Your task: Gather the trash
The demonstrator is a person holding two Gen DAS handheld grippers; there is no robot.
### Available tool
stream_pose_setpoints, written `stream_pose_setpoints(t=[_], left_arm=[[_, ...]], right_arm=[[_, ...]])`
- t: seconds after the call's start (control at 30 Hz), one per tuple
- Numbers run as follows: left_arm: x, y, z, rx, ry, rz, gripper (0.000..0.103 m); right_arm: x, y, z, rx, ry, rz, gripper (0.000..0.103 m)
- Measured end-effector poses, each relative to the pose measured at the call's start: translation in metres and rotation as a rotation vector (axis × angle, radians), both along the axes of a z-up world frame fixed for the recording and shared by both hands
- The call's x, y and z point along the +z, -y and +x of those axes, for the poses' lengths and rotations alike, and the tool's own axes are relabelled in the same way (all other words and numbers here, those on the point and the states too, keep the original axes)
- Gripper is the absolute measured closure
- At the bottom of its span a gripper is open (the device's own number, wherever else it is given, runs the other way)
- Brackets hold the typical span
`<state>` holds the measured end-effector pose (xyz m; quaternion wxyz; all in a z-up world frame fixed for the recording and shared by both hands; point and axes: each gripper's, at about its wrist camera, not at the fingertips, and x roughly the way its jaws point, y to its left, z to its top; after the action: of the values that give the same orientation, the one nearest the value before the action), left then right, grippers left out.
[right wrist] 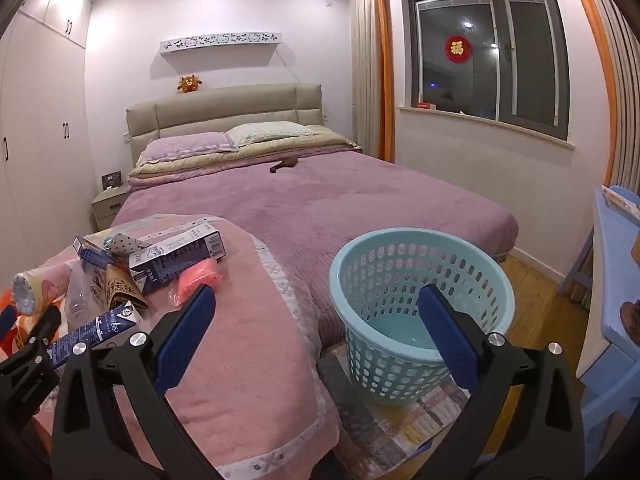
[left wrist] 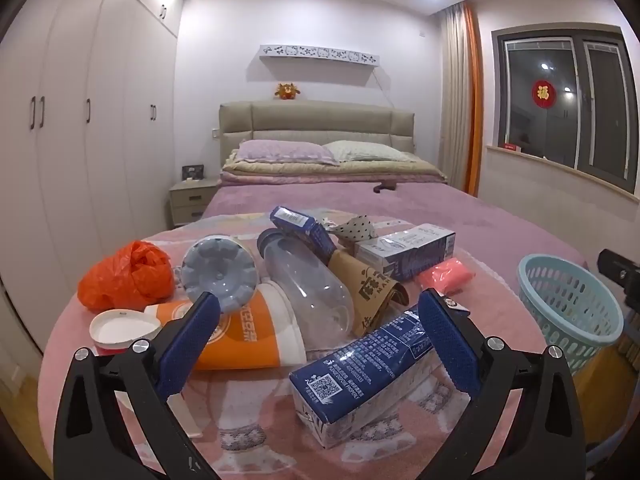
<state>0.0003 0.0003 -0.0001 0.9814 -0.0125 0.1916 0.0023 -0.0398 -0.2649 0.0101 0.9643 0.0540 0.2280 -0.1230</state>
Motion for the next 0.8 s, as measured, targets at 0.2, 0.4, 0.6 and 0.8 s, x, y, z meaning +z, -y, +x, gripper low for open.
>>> stream_pose_setpoints(t=[0.2,0.4,0.6,0.8], left_arm=[[0.003,-0.001,0.0,-0.001,-0.008,0.006,0.007],[-0.001,0.003,0.006,0.007,-0.024,0.019,0.007],[-0.008,0.013,0.015,0.032,-0.041,0.064,0.007],[-0.01,0.012,0.016,0.031,-0.073,0.09,0.007]], right_arm=[[0.007,0.019,-0.016,-0.033,0.03,0.024,0.006],[-0.008,0.043,-0.016,-0.049,0.008,0.083,0.006],[-0.02,0.058,-0.006,-0.041,-0.006,0.093,0.006],[-0.026,0.053,-0.001,-0.031,-0.004,0.061,0.006]])
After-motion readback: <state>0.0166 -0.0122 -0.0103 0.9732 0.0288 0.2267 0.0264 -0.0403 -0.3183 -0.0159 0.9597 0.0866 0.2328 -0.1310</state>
